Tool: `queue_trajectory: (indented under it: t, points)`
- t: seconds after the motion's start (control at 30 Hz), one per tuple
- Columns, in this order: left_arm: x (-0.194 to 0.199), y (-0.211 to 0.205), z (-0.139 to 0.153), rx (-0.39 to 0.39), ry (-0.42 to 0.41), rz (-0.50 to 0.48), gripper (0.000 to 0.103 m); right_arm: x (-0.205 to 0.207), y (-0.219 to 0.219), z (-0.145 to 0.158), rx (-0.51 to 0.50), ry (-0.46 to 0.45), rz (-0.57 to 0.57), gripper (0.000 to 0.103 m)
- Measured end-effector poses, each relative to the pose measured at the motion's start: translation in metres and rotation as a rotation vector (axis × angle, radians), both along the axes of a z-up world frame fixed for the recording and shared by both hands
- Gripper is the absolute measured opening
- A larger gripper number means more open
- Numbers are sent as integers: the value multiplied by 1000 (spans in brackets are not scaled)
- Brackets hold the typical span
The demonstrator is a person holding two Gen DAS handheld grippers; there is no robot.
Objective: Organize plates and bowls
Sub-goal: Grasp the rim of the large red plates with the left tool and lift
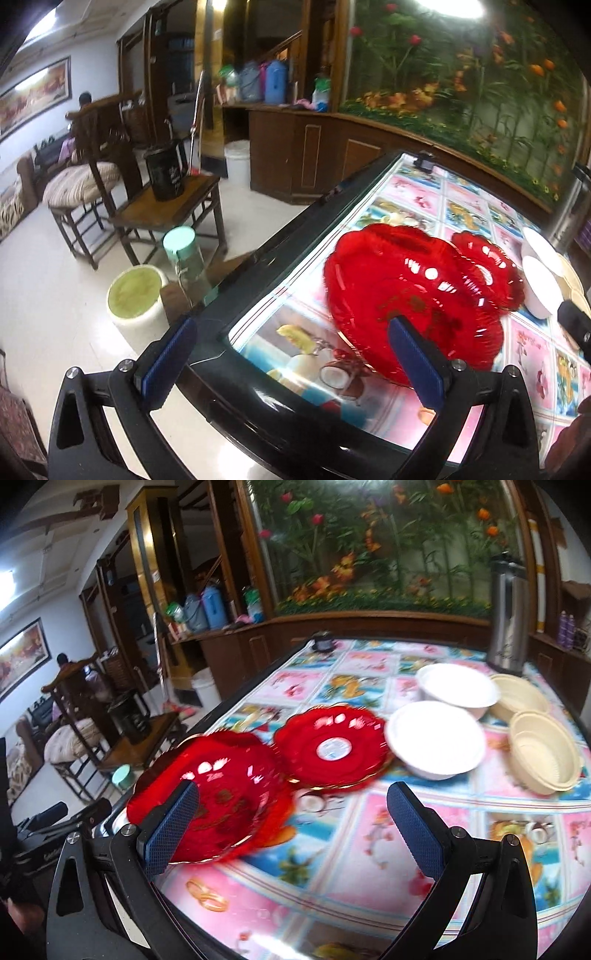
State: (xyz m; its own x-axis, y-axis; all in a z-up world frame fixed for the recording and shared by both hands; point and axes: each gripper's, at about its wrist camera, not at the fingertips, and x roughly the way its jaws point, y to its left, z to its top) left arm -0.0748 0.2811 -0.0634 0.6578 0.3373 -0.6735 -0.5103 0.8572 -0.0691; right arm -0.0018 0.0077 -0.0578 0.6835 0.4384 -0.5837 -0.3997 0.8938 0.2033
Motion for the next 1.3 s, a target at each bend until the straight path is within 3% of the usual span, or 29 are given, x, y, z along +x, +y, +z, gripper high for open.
queue_trajectory:
  t: [0.27, 1.3]
  points:
    - [-3, 1, -2, 48, -2, -9, 103, -2, 25, -9, -27, 15, 48, 103]
    - [13, 3, -9, 9, 42, 3, 103, 26, 57, -33, -61, 103, 58, 103]
